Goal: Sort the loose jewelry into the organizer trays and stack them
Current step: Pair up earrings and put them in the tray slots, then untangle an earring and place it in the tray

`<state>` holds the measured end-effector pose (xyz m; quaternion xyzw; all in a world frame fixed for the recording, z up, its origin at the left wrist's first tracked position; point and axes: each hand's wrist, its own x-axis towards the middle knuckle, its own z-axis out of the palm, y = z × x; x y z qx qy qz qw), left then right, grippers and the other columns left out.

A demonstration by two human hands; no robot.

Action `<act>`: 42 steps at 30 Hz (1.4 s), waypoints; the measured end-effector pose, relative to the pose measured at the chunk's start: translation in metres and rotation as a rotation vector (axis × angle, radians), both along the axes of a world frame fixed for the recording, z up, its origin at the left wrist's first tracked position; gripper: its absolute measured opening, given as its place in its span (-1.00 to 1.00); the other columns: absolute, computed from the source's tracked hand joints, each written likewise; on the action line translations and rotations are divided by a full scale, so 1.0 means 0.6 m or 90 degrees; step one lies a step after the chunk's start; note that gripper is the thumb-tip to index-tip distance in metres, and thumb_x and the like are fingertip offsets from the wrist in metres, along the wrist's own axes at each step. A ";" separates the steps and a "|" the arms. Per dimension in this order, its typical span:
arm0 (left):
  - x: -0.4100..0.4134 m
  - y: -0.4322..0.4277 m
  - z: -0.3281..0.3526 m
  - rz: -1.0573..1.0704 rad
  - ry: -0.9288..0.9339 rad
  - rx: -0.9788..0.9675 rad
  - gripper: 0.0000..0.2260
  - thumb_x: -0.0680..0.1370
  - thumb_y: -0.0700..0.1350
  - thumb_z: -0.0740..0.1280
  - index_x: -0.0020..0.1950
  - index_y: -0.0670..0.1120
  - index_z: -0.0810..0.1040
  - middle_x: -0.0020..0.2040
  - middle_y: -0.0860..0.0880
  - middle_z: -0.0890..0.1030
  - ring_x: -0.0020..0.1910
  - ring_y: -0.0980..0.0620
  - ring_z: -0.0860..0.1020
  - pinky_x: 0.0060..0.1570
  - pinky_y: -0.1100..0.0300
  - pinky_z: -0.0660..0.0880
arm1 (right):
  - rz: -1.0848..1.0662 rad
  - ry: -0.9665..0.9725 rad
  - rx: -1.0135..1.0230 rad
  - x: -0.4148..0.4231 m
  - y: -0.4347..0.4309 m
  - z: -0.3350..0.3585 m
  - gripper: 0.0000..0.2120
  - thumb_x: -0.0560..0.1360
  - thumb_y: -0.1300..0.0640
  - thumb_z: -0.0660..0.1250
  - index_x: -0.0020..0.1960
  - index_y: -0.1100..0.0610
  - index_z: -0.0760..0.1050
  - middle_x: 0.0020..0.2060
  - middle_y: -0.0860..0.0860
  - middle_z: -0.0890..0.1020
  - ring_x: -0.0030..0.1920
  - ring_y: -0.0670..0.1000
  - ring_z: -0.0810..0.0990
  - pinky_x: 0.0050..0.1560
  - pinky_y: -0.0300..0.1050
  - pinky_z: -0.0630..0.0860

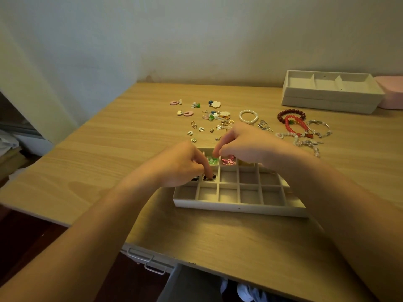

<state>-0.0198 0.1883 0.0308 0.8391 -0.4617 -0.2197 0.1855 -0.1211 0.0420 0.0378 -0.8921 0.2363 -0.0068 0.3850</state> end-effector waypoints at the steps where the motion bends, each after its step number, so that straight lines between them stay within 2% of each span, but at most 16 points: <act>1: 0.000 0.000 0.000 0.001 0.001 0.000 -0.70 0.58 -0.19 0.27 -0.13 0.09 0.76 -0.48 0.16 0.51 -0.46 0.15 0.37 -0.49 0.30 0.27 | 0.000 -0.002 0.005 0.000 -0.001 -0.001 -0.79 0.57 0.22 0.33 -0.03 0.03 0.73 -0.08 -0.07 0.70 -0.02 -0.07 0.63 -0.05 -0.21 0.55; 3: 0.004 0.003 0.000 -0.002 0.019 -0.016 -0.72 0.58 -0.18 0.29 -0.13 0.10 0.76 -0.28 0.03 0.66 -0.34 0.06 0.49 -0.34 0.21 0.44 | -0.008 -0.011 0.019 0.000 -0.004 -0.001 -0.79 0.57 0.22 0.33 -0.04 0.03 0.73 -0.09 -0.05 0.71 -0.01 -0.04 0.65 0.01 -0.15 0.59; 4: 0.007 0.004 0.001 -0.003 0.026 -0.031 -0.73 0.57 -0.17 0.30 -0.15 0.10 0.75 -0.15 -0.05 0.70 -0.22 -0.02 0.56 -0.19 0.14 0.52 | -0.012 -0.017 0.029 0.000 -0.006 0.000 -0.79 0.57 0.23 0.33 -0.05 0.03 0.73 -0.10 -0.04 0.71 -0.01 -0.03 0.65 0.00 -0.14 0.61; 5: 0.012 0.004 0.003 0.002 0.030 -0.052 -0.73 0.56 -0.17 0.31 -0.17 0.11 0.75 -0.07 -0.09 0.71 -0.12 -0.05 0.59 -0.06 0.10 0.55 | -0.018 -0.023 0.038 0.000 -0.009 0.000 -0.78 0.57 0.23 0.32 -0.06 0.03 0.72 -0.09 -0.05 0.71 -0.01 -0.04 0.65 -0.01 -0.13 0.60; 6: 0.017 0.003 0.007 0.008 0.032 -0.074 -0.72 0.55 -0.18 0.31 -0.19 0.11 0.74 -0.04 -0.08 0.70 -0.10 -0.02 0.58 -0.03 0.13 0.55 | -0.027 -0.030 0.044 0.000 -0.012 0.002 -0.78 0.57 0.23 0.32 -0.07 0.02 0.72 -0.05 -0.07 0.70 0.03 -0.05 0.63 0.02 -0.12 0.56; 9: 0.035 -0.008 0.022 0.032 0.037 -0.120 -0.75 0.58 -0.20 0.31 -0.15 0.07 0.71 -0.06 0.06 0.67 -0.11 0.21 0.53 -0.19 0.38 0.45 | -0.066 -0.067 0.045 -0.002 -0.029 0.005 -0.77 0.59 0.23 0.30 -0.06 0.03 0.72 0.02 -0.11 0.62 0.12 -0.09 0.52 0.11 -0.11 0.39; 12: 0.067 -0.031 0.033 0.064 0.066 -0.170 -0.79 0.58 -0.23 0.31 -0.10 -0.01 0.71 0.00 0.06 0.65 -0.02 0.28 0.53 -0.10 0.38 0.41 | -0.120 -0.115 0.049 -0.002 -0.054 0.005 -0.78 0.61 0.21 0.29 -0.04 0.05 0.70 -0.08 -0.17 0.61 -0.04 -0.15 0.50 -0.05 -0.18 0.39; 14: 0.092 -0.049 0.031 0.084 0.070 -0.182 -0.81 0.57 -0.24 0.32 -0.07 -0.05 0.71 -0.01 0.05 0.64 0.00 0.23 0.54 -0.12 0.36 0.40 | -0.158 -0.146 0.058 0.004 -0.073 0.003 -0.79 0.62 0.21 0.28 -0.04 0.06 0.69 -0.09 -0.15 0.61 -0.11 -0.16 0.49 -0.15 -0.19 0.38; 16: 0.114 -0.066 0.023 0.111 0.064 -0.177 -0.84 0.57 -0.25 0.35 -0.05 -0.07 0.70 -0.06 0.07 0.62 -0.02 0.18 0.54 -0.17 0.33 0.40 | -0.177 -0.152 0.061 0.014 -0.087 0.002 -0.82 0.62 0.20 0.29 -0.01 0.07 0.67 -0.12 -0.11 0.60 -0.10 -0.13 0.49 -0.13 -0.17 0.41; 20: 0.159 -0.094 -0.002 0.163 0.060 -0.170 -0.89 0.55 -0.28 0.41 -0.06 -0.09 0.68 -0.12 0.02 0.64 -0.11 0.12 0.57 -0.22 0.27 0.44 | -0.144 -0.095 0.009 0.043 -0.107 0.004 -0.84 0.63 0.21 0.30 0.09 0.07 0.66 -0.08 0.00 0.65 -0.14 -0.04 0.55 -0.23 -0.21 0.47; 24: 0.191 -0.113 -0.031 0.207 0.026 -0.159 -0.75 0.55 -0.30 0.34 -0.17 0.04 0.64 0.00 0.01 0.65 -0.06 0.03 0.62 -0.04 0.16 0.56 | -0.108 -0.078 -0.053 0.087 -0.108 -0.003 -0.84 0.58 0.23 0.38 0.06 0.02 0.68 -0.05 -0.05 0.69 -0.04 -0.04 0.64 -0.06 -0.15 0.59; 27: 0.205 -0.125 -0.049 0.192 0.014 -0.155 -0.86 0.53 -0.19 0.43 -0.14 0.05 0.64 -0.05 -0.01 0.70 -0.06 0.03 0.65 0.06 0.11 0.57 | -0.052 -0.062 -0.129 0.131 -0.094 -0.015 -0.84 0.57 0.24 0.39 0.04 0.05 0.71 -0.03 -0.06 0.69 -0.07 -0.12 0.59 -0.02 -0.18 0.54; 30: 0.218 -0.128 -0.061 0.196 0.005 -0.184 -0.90 0.53 -0.12 0.46 -0.15 0.02 0.59 -0.14 0.05 0.65 -0.13 0.06 0.61 -0.02 0.15 0.54 | -0.010 -0.031 -0.232 0.173 -0.081 -0.021 -0.88 0.55 0.18 0.42 0.02 0.03 0.72 -0.02 -0.07 0.69 -0.02 -0.06 0.61 0.09 -0.06 0.60; 34: 0.232 -0.119 -0.063 0.170 0.004 -0.194 -0.90 0.55 -0.17 0.43 -0.14 0.01 0.60 -0.12 0.00 0.66 -0.12 0.03 0.61 -0.06 0.18 0.50 | -0.002 0.015 -0.290 0.206 -0.074 -0.022 -0.95 0.50 0.04 0.50 -0.05 -0.05 0.67 -0.09 -0.08 0.65 -0.03 -0.03 0.60 0.03 -0.02 0.61; 38: 0.231 -0.112 -0.066 0.149 -0.001 -0.182 -0.88 0.58 -0.18 0.38 -0.08 0.04 0.65 -0.03 0.00 0.66 0.01 0.04 0.60 0.13 0.15 0.51 | 0.011 0.042 -0.303 0.223 -0.079 -0.031 -0.88 0.42 0.03 0.58 -0.07 -0.02 0.69 -0.11 -0.05 0.65 -0.04 -0.01 0.60 0.02 -0.05 0.60; 42: 0.224 -0.108 -0.069 0.165 -0.026 -0.176 -0.88 0.59 -0.12 0.37 -0.09 0.10 0.61 0.02 0.00 0.64 0.05 0.03 0.59 0.14 0.10 0.52 | 0.048 0.069 -0.314 0.231 -0.082 -0.033 -0.92 0.44 0.04 0.56 -0.12 -0.06 0.67 -0.19 -0.09 0.60 -0.07 -0.02 0.57 -0.12 -0.17 0.45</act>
